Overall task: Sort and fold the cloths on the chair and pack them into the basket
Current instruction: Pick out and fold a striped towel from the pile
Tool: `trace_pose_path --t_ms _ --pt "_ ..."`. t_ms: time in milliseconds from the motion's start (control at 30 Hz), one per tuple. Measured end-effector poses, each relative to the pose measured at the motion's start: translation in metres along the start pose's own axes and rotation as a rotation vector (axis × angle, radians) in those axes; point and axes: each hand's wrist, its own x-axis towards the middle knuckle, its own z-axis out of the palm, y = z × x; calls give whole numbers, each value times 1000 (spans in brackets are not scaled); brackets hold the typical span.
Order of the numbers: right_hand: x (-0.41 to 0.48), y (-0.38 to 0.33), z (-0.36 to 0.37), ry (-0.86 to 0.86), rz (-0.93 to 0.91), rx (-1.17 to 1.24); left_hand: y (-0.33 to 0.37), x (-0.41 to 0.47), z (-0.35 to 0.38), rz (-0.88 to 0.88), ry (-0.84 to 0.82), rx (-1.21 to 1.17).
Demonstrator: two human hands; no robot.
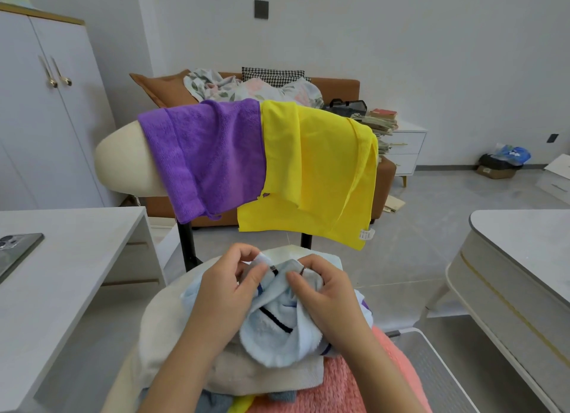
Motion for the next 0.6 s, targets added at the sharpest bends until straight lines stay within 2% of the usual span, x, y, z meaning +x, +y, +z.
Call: trace_pose_path --t_ms 167,333,600 --pt "-2 -5 -1 60 -38 58 0 2 -8 8 53 97" --pt "-5 -7 3 -128 -99 -12 15 0 -9 81 43 120" --pt "-2 -2 5 37 -93 -47 25 -4 -12 57 -125 105"
